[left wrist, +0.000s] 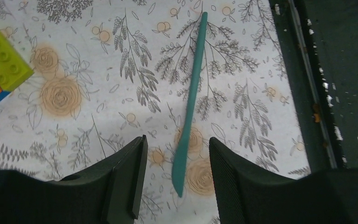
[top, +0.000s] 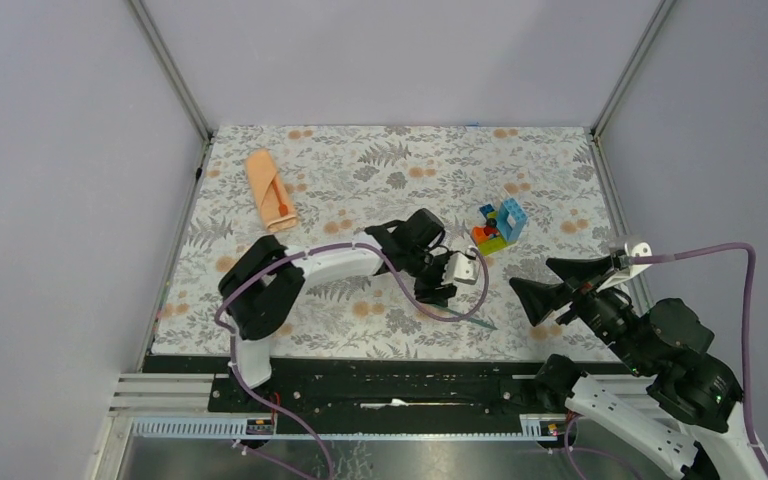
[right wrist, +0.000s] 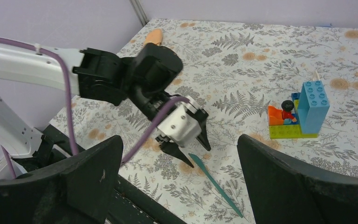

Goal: Fold the napkin into a case and place the utensils inside
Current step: Pick up the knife from the center of the board.

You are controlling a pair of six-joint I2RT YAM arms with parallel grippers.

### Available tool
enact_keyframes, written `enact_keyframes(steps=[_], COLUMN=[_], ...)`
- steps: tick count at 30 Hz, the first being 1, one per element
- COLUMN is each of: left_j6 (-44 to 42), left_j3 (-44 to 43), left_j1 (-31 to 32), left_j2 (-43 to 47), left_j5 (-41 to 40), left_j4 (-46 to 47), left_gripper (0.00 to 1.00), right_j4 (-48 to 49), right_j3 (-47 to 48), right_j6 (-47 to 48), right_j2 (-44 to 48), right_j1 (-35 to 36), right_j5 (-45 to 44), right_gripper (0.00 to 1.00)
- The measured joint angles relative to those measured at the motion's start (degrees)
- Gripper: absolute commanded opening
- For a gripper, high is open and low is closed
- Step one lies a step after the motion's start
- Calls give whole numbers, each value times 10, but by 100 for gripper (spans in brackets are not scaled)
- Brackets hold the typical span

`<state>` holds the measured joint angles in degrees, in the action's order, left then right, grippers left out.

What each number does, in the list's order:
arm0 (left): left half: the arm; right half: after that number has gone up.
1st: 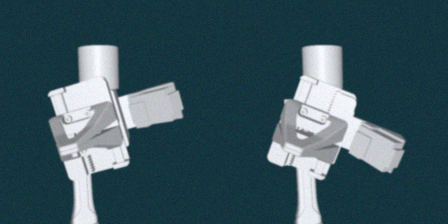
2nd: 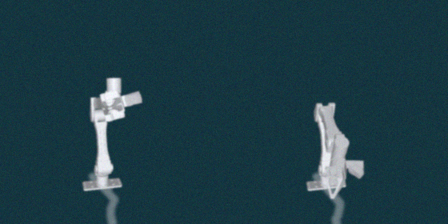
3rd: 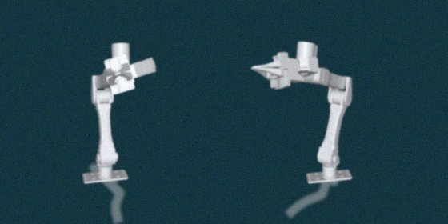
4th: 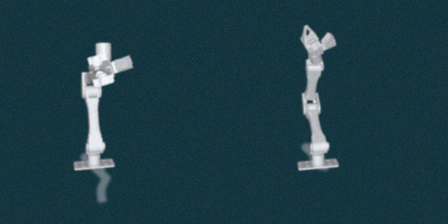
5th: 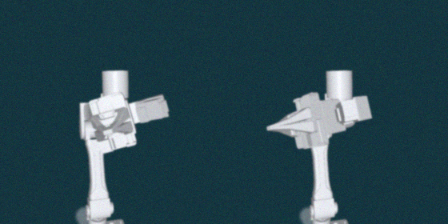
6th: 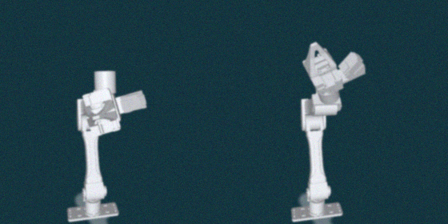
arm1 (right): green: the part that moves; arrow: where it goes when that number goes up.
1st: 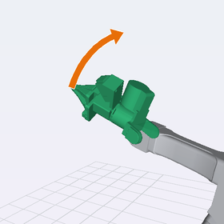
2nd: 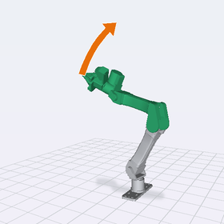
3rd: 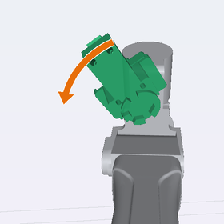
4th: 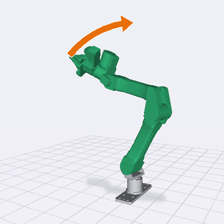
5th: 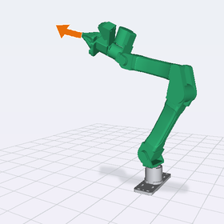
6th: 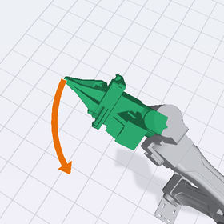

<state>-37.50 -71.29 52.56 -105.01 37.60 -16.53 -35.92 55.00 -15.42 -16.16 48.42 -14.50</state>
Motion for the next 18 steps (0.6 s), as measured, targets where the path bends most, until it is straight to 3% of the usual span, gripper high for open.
enact_keyframes(steps=[7,18], left_j6=[-58,-80], left_j3=[-114,-130], left_j1=[37,60], left_j2=[-111,-148], left_j5=[-19,-62], left_j4=[-87,-119], left_gripper=[51,42], right_j4=[-10,-11], right_j3=[4,4], right_j6=[-5,-11], right_j2=[0,2], right_j1=[0,0], right_j5=[0,0], right_gripper=[100,100])
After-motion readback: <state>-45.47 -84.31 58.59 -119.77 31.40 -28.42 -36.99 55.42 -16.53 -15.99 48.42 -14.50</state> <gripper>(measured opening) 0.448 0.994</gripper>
